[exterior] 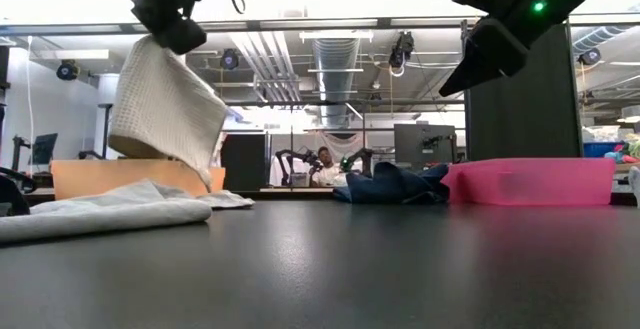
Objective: Sort towels by color in basket
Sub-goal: Put the white towel into the orange bin
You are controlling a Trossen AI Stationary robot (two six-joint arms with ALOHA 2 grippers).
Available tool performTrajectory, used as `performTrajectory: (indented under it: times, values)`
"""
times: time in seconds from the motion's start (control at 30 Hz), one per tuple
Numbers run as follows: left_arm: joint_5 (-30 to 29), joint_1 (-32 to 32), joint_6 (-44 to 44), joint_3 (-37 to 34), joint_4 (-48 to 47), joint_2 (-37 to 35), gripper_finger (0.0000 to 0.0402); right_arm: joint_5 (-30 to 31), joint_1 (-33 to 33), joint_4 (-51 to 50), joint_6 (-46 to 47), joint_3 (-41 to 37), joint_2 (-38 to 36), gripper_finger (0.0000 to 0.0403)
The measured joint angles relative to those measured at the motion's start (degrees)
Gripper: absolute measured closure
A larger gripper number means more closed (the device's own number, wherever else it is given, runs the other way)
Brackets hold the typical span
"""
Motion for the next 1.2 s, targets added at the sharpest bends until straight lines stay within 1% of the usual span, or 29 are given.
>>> performTrajectory:
  times: [0.2,0.3,0.4,0.53,0.67,0.83,0.97,1.0,1.2]
  values:
    - [-1.69,5.35,5.89,0.15,-0.01,0.00,0.0401,0.01,0.00,1.99,-0.01,0.00,0.02,0.0305]
    - [-3.01,8.05,7.45,0.12,-0.01,0.00,0.0401,0.02,0.00,2.72,-0.03,0.00,0.03,0.0321]
    - [-2.28,9.58,7.75,0.04,0.05,0.18,0.0401,0.02,-0.02,3.13,-0.07,-0.02,0.04,0.0335]
    - [2.58,9.33,7.43,-0.09,2.09,0.90,0.0401,0.02,-0.02,3.34,-0.15,-0.03,0.04,0.0350]
    - [9.13,7.83,8.24,-0.09,6.28,1.89,0.0401,0.02,-0.04,3.47,-1.05,-0.04,0.04,0.0358]
    - [16.93,5.62,14.16,-0.09,14.72,2.82,0.0401,0.04,-0.04,3.62,-1.57,-0.05,0.04,0.0358]
    - [23.11,5.70,18.47,-0.09,19.61,2.97,0.0401,0.04,-0.04,3.64,-1.67,-0.14,0.04,0.0360]
    - [24.03,5.77,18.76,-0.11,20.10,3.03,0.0401,0.04,-0.04,3.60,-1.67,-0.22,0.04,0.0360]
    - [25.38,6.36,20.62,-1.74,20.23,3.07,0.0401,0.03,-0.03,3.58,-1.47,-0.82,0.07,0.0355]
